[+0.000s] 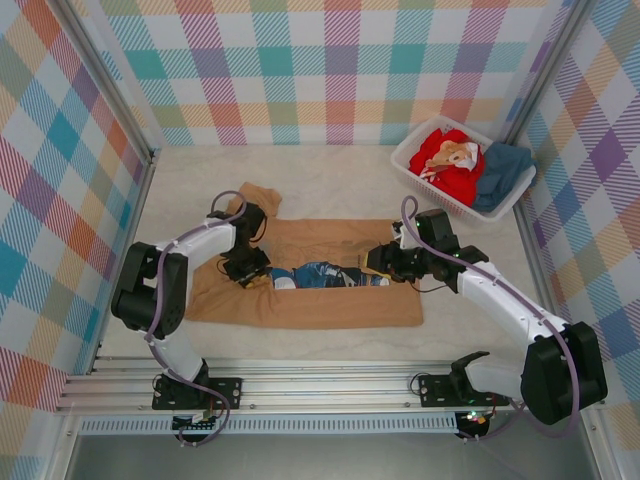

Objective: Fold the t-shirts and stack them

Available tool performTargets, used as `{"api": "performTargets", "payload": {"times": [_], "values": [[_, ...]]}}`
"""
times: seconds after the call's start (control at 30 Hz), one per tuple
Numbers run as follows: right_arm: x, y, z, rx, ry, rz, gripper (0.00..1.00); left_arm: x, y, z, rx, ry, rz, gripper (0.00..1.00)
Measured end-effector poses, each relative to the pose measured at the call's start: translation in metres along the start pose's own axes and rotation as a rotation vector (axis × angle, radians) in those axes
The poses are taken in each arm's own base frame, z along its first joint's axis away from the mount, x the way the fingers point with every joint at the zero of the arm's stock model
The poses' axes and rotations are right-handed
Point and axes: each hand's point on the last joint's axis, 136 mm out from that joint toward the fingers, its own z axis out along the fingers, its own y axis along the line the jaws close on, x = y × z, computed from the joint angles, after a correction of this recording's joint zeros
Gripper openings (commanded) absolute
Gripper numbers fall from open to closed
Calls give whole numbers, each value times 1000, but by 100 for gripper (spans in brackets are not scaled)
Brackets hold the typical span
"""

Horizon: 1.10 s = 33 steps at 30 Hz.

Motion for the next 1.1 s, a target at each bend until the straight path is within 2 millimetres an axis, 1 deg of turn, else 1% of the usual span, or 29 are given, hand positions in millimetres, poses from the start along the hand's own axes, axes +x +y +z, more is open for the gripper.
{"api": "performTargets", "payload": {"times": [0.1,0.13,0.2,0.27,0.3,0.53,0.73,0.77,0.8,0.87,0.9,0.93,0.97,1.03,1.1], "values": [[0,-1,0,3,-1,0,34,-2,-7,-4,12,-10,7,22],[0,-1,0,4,0,1,35,-3,-8,-5,14,-12,7,20],[0,-1,0,5,1,2,34,-5,-11,-7,19,-16,7,14],[1,-1,0,5,2,3,33,-7,-14,-7,21,-17,13,2],[1,-1,0,6,2,3,33,-8,-15,-7,21,-16,14,0],[0,-2,0,12,-3,3,30,-16,-24,-1,6,-2,23,0],[0,-3,0,15,-5,4,31,-40,-57,-5,41,-32,63,0],[0,-3,0,16,-5,4,31,-43,-61,-5,42,-36,72,5],[0,-4,0,20,-5,6,31,-45,-65,-6,41,-38,80,13],[1,-8,1,34,3,16,33,-50,-68,-6,31,-53,97,41],[2,-11,2,46,7,25,36,-52,-69,-7,28,-61,104,49],[3,-16,3,68,11,35,39,-53,-68,-8,22,-69,107,56],[4,-22,4,93,13,46,42,-56,-64,-11,12,-81,103,58],[7,-33,3,146,14,71,43,-59,-56,-21,0,-105,88,59],[7,-44,1,187,12,101,43,-61,-41,-39,2,-151,58,60]]}}
